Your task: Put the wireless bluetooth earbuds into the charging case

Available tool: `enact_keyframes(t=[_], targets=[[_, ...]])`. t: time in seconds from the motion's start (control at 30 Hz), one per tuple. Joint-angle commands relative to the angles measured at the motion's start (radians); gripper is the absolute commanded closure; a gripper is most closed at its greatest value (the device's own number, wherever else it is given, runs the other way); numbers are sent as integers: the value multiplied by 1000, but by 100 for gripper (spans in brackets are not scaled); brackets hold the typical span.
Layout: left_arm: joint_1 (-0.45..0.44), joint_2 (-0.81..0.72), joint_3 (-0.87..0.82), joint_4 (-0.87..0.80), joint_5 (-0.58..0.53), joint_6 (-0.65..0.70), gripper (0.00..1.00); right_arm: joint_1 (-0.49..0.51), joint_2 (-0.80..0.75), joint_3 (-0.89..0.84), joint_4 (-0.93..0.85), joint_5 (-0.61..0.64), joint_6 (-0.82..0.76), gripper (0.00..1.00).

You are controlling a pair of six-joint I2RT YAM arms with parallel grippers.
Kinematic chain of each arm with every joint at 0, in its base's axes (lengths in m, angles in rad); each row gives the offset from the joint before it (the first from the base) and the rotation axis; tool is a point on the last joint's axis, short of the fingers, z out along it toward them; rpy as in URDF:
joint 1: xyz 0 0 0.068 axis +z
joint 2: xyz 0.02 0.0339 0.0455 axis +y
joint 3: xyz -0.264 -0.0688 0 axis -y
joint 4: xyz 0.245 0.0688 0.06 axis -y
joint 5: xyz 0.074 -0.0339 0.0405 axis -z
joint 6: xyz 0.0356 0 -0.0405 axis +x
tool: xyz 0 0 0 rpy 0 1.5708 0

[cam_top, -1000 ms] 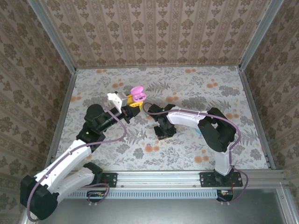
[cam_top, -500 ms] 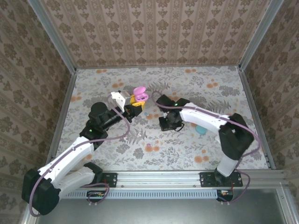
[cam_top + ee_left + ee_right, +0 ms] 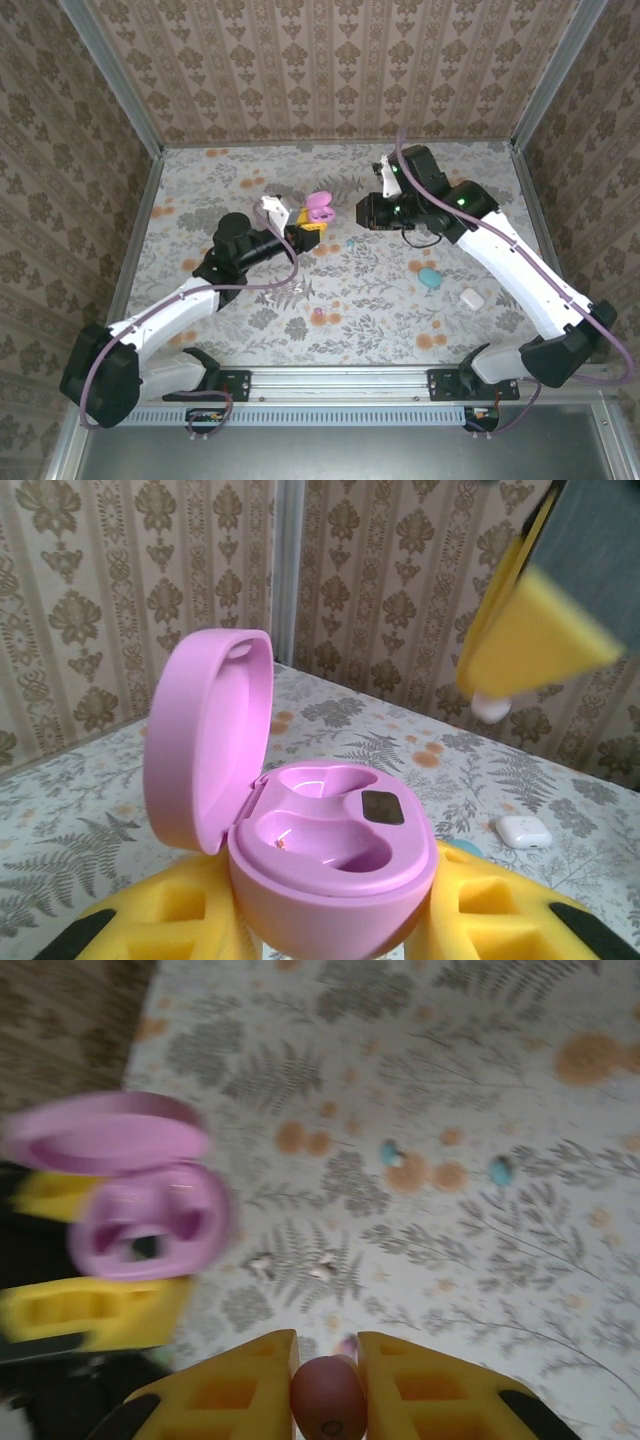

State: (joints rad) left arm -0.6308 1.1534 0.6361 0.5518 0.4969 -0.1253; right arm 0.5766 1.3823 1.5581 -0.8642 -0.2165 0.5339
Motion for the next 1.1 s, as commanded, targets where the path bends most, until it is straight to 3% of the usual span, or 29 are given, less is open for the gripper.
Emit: enact_keyframes(t=[0.0,0.33,0.63,1.07], targets=[[-10,12,36,50,43,28,67,5,-7,56,3,-122,-1,78],[-22,10,55,62,110,63,66,26,96,159,-43,-205,-69,78],[-29,-5,75,39,134,80,66,36,146,234,-153,-167,-168,78],[-37,-7,97,19,178,78,66,36,163,252,-181,-102,-212,79]])
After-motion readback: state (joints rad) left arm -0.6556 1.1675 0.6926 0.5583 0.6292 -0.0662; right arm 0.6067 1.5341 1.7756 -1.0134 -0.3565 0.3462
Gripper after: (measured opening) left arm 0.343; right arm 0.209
